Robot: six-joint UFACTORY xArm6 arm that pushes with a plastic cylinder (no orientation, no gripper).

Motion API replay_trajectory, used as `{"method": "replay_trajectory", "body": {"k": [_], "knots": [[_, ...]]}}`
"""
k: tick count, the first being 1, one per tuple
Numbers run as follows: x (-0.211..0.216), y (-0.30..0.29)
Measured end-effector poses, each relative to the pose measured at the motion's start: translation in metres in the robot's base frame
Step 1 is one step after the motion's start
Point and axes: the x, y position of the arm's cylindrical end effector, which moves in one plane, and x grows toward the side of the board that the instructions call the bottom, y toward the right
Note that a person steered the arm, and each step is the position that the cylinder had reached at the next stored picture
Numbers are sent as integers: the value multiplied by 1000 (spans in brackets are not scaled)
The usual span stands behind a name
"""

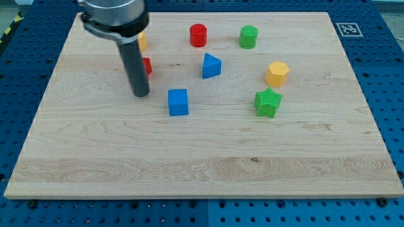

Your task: Move the blue triangle closer to the blue cube

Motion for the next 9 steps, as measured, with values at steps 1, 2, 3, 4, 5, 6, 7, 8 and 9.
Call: {"method": "replay_trajectory", "body": {"k": [1, 2, 3, 4, 5, 6, 7, 8, 9], "knots": [[-3, 35], [-27, 41], [-59, 44], [-96, 65], [-107, 121], [-107, 159], [-91, 159], [-64, 159], [-60, 155]]}}
